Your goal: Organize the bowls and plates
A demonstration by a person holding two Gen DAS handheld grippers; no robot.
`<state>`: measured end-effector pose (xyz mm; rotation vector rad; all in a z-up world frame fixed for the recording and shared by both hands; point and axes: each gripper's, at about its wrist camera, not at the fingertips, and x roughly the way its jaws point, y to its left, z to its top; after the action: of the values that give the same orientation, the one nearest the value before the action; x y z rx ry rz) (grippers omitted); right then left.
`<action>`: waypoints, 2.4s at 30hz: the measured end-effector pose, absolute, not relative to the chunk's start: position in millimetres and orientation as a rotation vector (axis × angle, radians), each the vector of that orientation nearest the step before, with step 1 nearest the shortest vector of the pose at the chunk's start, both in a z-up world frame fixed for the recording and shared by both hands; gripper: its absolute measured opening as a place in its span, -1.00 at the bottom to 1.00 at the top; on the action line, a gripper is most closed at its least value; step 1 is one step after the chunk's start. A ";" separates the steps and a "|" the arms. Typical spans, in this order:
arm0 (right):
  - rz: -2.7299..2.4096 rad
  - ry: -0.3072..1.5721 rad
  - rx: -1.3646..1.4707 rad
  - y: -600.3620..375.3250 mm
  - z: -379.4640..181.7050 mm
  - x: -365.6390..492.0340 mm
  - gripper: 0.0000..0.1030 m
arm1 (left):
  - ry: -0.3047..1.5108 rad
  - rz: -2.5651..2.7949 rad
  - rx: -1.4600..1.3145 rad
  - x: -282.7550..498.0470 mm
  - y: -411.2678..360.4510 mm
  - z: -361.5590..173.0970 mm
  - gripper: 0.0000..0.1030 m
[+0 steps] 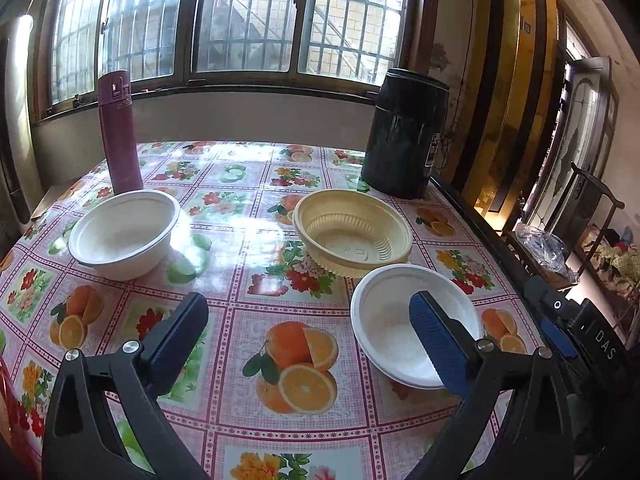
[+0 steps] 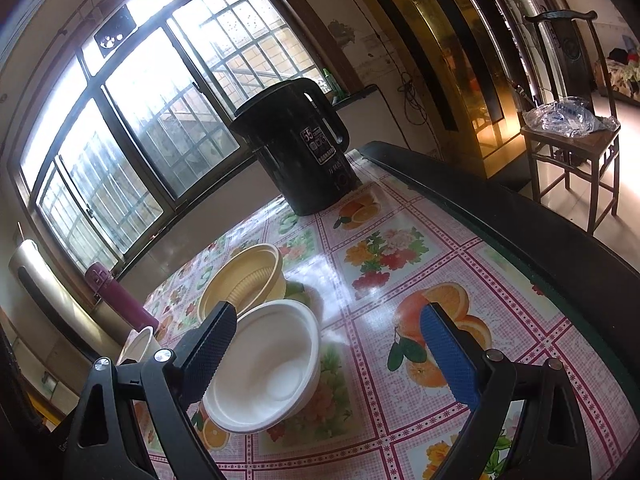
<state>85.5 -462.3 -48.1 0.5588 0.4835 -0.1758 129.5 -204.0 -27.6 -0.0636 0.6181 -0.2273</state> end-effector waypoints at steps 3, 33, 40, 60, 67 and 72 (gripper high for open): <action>-0.175 0.481 0.560 -462.6 -48.1 85.3 0.84 | 0.616 -0.228 -0.048 128.5 -206.0 -27.9 0.97; -0.172 0.478 0.566 -462.8 -47.6 86.4 0.84 | 0.633 -0.233 -0.031 130.1 -209.5 -31.1 0.97; -0.171 0.478 0.565 -462.1 -49.8 87.0 0.84 | 0.633 -0.234 -0.030 130.2 -209.8 -31.3 0.97; -0.164 0.472 0.570 -463.0 -49.3 87.6 0.84 | 0.641 -0.244 -0.017 128.2 -213.6 -33.2 0.96; -0.163 0.472 0.571 -463.1 -49.3 87.7 0.84 | 0.645 -0.248 -0.017 127.8 -214.2 -33.5 0.97; -0.160 0.471 0.572 -464.1 -48.8 87.7 0.84 | 0.646 -0.250 -0.015 127.6 -213.9 -33.2 0.97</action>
<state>87.7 -464.1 -48.8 0.5719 0.4714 -0.1596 127.6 -213.9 -33.2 -0.0146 0.6464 -0.2504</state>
